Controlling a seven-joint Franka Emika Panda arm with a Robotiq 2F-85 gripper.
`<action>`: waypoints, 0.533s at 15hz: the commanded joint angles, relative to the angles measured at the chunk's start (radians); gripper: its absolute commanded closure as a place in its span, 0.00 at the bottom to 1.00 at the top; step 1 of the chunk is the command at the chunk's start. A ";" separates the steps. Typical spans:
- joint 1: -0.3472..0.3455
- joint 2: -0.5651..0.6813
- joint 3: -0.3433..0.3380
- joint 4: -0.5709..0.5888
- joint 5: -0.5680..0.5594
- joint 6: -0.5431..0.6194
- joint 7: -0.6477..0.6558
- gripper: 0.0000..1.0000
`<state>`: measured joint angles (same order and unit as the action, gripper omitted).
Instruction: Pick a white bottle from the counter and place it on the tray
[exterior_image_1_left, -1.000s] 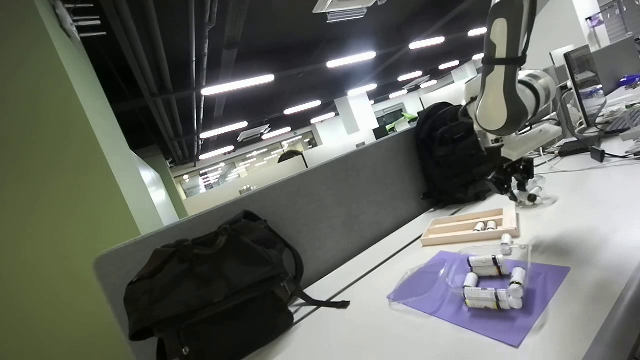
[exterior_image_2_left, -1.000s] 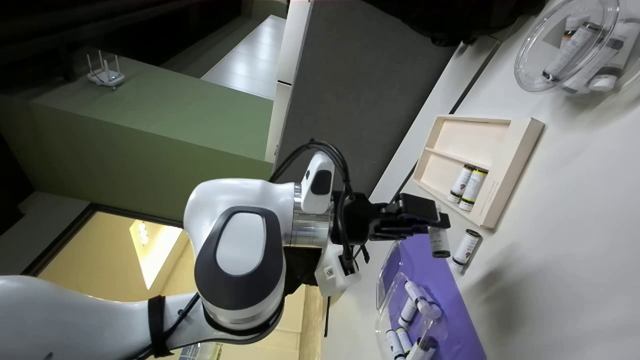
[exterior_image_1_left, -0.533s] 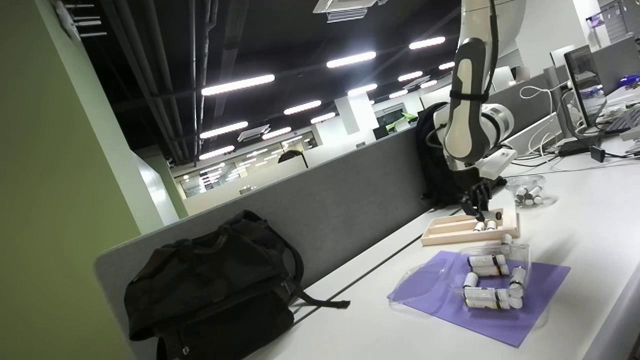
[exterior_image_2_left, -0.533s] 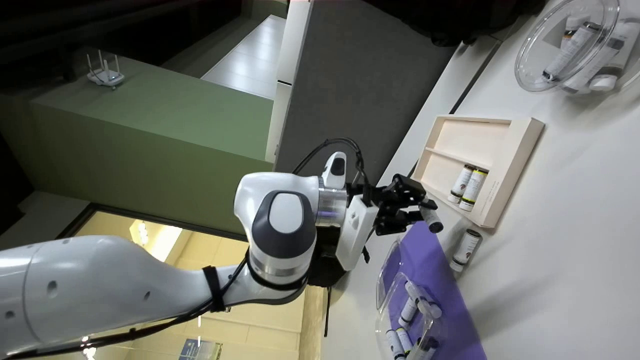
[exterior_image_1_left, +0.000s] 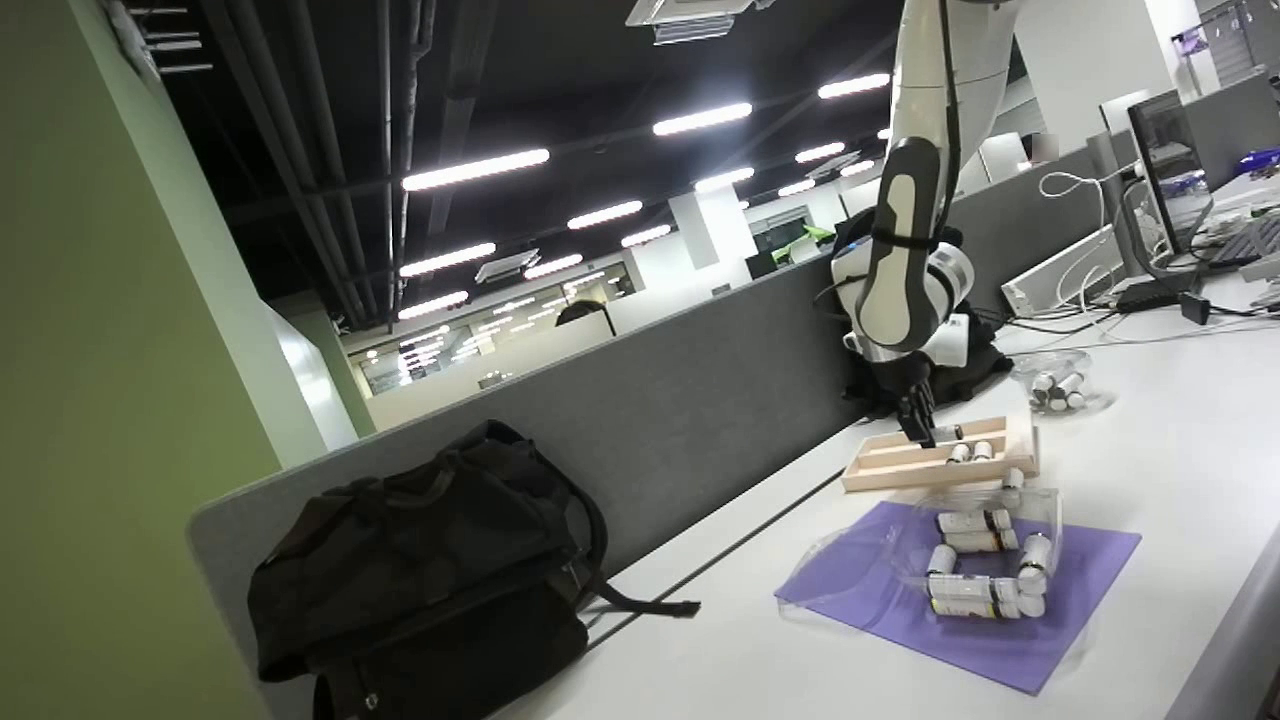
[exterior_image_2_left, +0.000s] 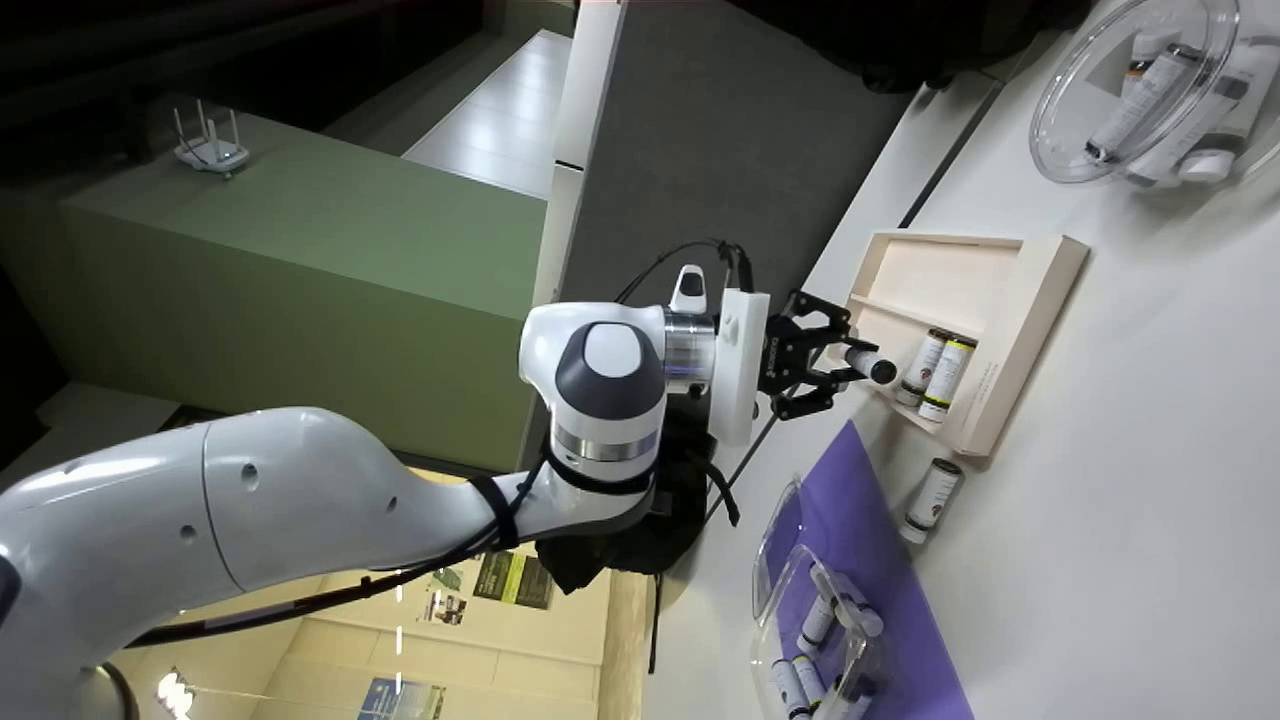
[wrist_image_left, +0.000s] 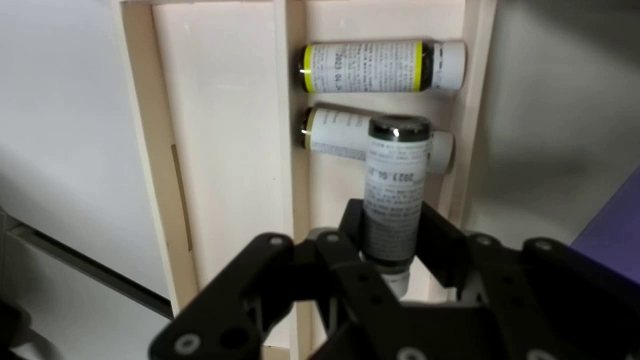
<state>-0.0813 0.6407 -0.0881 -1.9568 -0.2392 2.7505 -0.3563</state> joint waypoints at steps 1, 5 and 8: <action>-0.013 0.004 0.012 0.007 -0.015 -0.004 0.005 0.62; -0.013 0.005 0.013 0.008 -0.017 -0.005 0.000 0.62; -0.018 -0.003 0.025 0.017 -0.048 -0.015 -0.065 0.87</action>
<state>-0.0835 0.6475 -0.0836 -1.9510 -0.2486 2.7497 -0.3765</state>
